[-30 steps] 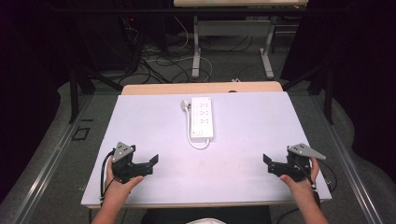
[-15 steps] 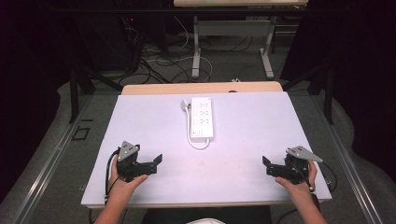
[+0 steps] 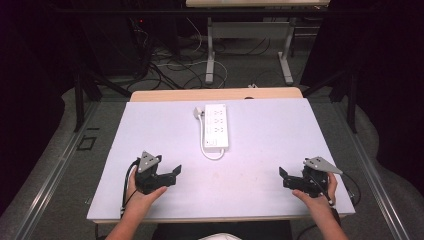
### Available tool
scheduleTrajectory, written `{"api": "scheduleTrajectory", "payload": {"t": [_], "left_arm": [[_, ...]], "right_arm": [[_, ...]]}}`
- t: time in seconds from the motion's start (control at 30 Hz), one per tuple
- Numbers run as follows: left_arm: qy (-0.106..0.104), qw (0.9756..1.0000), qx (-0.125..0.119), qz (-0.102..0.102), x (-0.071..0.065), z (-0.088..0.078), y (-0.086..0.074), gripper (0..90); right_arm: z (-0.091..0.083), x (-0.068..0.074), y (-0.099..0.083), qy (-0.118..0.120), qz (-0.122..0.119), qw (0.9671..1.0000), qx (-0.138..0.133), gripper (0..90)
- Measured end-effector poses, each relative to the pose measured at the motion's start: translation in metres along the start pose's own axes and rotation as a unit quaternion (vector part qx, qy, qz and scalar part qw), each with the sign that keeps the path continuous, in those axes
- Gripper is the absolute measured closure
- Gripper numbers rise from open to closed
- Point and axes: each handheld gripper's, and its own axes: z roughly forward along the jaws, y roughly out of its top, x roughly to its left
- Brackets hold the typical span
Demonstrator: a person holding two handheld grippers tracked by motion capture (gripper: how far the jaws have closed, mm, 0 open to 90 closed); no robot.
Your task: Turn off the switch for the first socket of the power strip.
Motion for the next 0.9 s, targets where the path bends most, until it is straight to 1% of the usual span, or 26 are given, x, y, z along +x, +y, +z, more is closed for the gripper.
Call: {"api": "scheduleTrajectory", "payload": {"t": [0.03,0.07,0.1,0.13,0.2,0.23,0.3,0.33,0.37,0.4,0.43,0.47,0.5,0.53,0.6,0.7,0.8,0.87,0.9], "left_arm": [[0.002,1.0,-0.002,0.004,-0.001,0.001,0.0,20.6],[0.001,1.0,-0.001,0.008,-0.002,0.001,-0.001,23.1],[0.002,1.0,0.0,0.009,-0.004,0.001,-0.001,28.3],[0.005,0.9999,-0.001,0.015,-0.005,0.002,-0.002,30.9],[0.008,0.9998,-0.005,0.017,-0.006,0.002,-0.002,37.2],[0.006,0.9998,-0.005,0.016,-0.007,0.002,-0.002,39.2],[0.008,0.9998,-0.006,0.015,-0.008,0.002,-0.002,44.0],[0.01,0.9998,-0.005,0.014,-0.008,0.002,-0.002,44.0],[0.009,0.9999,-0.005,0.012,-0.009,0.002,-0.001,48.0],[0.011,0.9999,-0.008,0.009,-0.009,0.004,-0.001,49.4],[0.009,0.9999,-0.003,0.01,-0.009,0.004,-0.001,50.1],[0.014,0.9998,0.001,0.013,-0.012,0.008,0.0,50.9],[0.014,0.9998,0.001,0.013,-0.012,0.008,0.0,51.7],[0.009,0.9999,0.004,0.013,-0.012,0.009,0.001,52.6],[0.011,0.9998,0.008,0.011,-0.015,0.015,0.003,52.9],[0.01,0.9999,0.005,0.011,-0.018,0.018,0.004,52.9],[0.006,1.0,-0.001,0.002,-0.023,0.024,0.01,53.8],[0.004,1.0,-0.001,0.003,-0.024,0.027,0.011,53.9],[0.001,1.0,0.003,0.004,-0.026,0.029,0.013,54.2]], "right_arm": [[-0.001,0.0,0.0,0.001,0.002,1.0,0.009,2.6],[0.001,0.0,-0.001,0.002,0.002,1.0,0.006,3.1],[0.001,0.001,-0.001,0.003,0.002,1.0,0.006,4.0],[0.0,0.002,-0.001,0.001,0.002,0.9999,0.011,4.4],[0.001,0.003,-0.001,0.004,-0.003,0.9999,0.009,5.0],[0.001,0.003,-0.001,0.003,-0.007,0.9999,0.011,5.2],[0.001,0.005,-0.001,0.003,-0.002,1.0,0.007,5.6],[0.001,0.005,-0.001,0.003,-0.002,1.0,0.007,5.6],[0.001,0.006,-0.001,0.003,-0.002,1.0,0.006,5.8],[0.001,0.006,-0.002,0.002,-0.002,1.0,0.005,6.1],[0.001,0.006,-0.002,0.002,-0.001,1.0,0.005,6.2],[0.001,0.006,-0.002,0.002,-0.002,1.0,0.006,6.2],[0.002,0.006,-0.002,0.0,-0.003,1.0,0.006,6.4],[0.002,0.006,-0.002,0.001,-0.004,1.0,0.006,6.4],[0.002,0.006,-0.001,0.001,-0.001,1.0,0.007,6.5],[0.002,0.006,-0.001,0.003,-0.002,1.0,0.009,6.5],[0.003,0.005,-0.001,0.004,-0.001,0.9999,0.013,6.6],[0.003,0.005,-0.001,0.004,-0.002,0.9999,0.013,6.6],[0.003,0.005,-0.002,0.006,-0.001,0.9999,0.011,6.6]]}}
